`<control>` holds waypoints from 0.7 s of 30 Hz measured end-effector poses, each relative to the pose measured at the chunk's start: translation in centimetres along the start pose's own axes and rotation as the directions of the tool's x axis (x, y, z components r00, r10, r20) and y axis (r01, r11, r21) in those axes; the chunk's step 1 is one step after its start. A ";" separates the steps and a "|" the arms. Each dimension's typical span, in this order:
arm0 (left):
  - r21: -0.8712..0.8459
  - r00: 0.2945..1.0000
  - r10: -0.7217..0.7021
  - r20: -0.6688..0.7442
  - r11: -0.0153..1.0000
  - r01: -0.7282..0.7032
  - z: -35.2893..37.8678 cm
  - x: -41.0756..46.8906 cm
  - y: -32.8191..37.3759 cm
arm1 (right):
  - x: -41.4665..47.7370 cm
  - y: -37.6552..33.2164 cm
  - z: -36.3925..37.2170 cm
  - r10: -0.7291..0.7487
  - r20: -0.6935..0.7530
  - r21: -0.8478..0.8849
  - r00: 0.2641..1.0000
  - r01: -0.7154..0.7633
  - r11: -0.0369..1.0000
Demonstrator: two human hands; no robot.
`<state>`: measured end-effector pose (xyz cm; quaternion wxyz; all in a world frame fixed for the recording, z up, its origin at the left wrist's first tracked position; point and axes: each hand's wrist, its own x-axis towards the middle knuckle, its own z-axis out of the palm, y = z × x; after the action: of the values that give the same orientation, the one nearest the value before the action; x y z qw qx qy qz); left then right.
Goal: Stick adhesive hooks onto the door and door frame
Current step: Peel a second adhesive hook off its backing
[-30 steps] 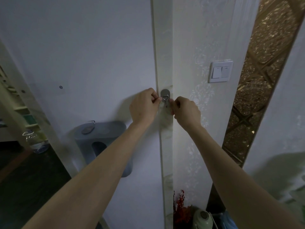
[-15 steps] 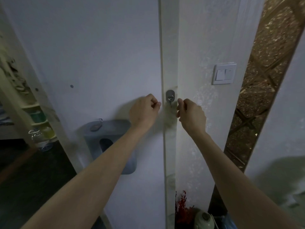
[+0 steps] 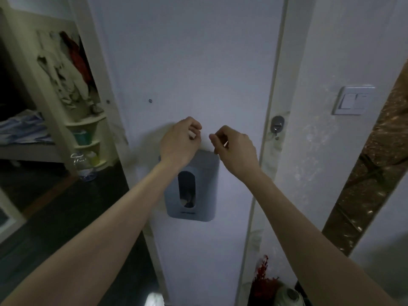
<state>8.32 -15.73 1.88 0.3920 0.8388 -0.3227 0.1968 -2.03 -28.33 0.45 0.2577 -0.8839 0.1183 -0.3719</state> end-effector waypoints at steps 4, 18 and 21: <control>0.104 0.998 -0.013 0.057 0.995 0.007 -2.9 -0.1 -4.3 | 0.1 -2.1 3.1 0.023 0.151 -0.051 0.988 -0.015 0.999; 0.133 0.913 0.221 0.343 0.951 -0.280 -4.8 -0.5 -10.8 | 1.2 -4.8 7.3 0.171 0.180 -0.202 0.969 -0.134 0.970; 0.119 0.900 0.292 0.324 0.931 -0.345 -4.9 -0.1 -11.3 | 0.8 -4.9 7.6 0.178 0.133 -0.197 0.975 -0.150 0.969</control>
<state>15.76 -6.33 -1.14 0.2262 0.8252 -0.4935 0.1559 4.02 -21.72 -0.88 0.2120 -0.9167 0.2056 -0.2692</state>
